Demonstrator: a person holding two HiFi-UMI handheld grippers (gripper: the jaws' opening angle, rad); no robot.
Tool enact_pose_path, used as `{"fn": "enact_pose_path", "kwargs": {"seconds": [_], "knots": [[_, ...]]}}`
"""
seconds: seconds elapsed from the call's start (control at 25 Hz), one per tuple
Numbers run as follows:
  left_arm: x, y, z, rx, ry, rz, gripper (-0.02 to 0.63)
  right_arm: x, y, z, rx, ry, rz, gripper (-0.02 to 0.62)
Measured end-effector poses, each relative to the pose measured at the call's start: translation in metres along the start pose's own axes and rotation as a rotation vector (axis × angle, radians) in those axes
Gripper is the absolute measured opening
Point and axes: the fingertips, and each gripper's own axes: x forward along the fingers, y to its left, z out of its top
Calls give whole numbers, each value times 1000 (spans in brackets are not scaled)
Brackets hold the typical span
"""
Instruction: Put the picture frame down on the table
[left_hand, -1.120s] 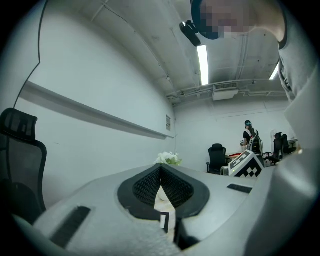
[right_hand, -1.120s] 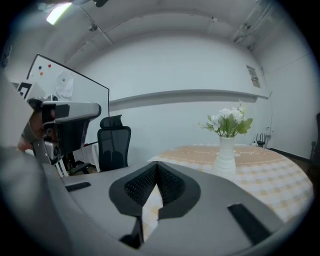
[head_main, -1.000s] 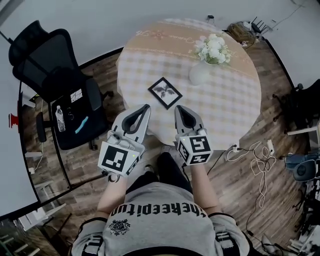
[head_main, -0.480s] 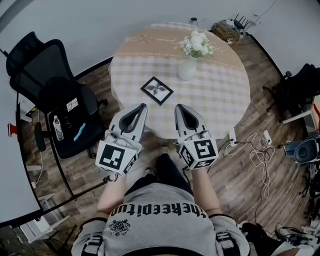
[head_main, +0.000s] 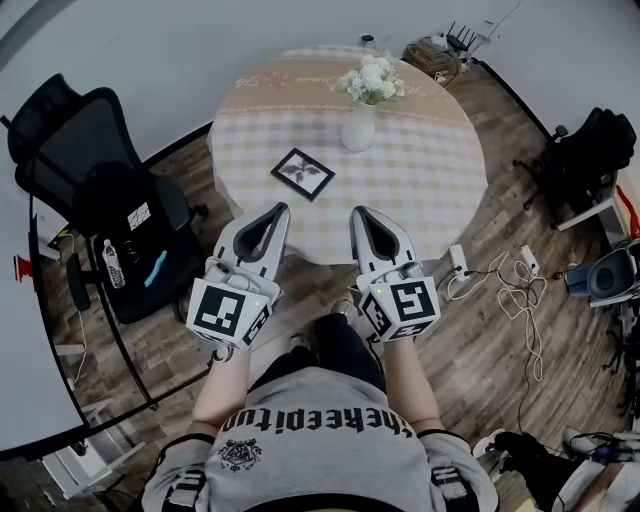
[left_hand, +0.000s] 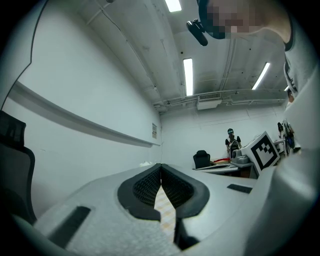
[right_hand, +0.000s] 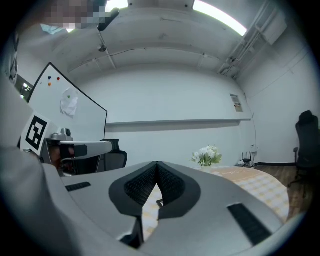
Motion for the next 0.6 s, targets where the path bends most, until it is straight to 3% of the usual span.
{"fn": "enact_pose_path", "kwargs": {"seconds": [0.6], "knots": [[5, -43, 16, 14, -14, -1, 15, -43, -17, 22, -6, -44, 12, 6]]}}
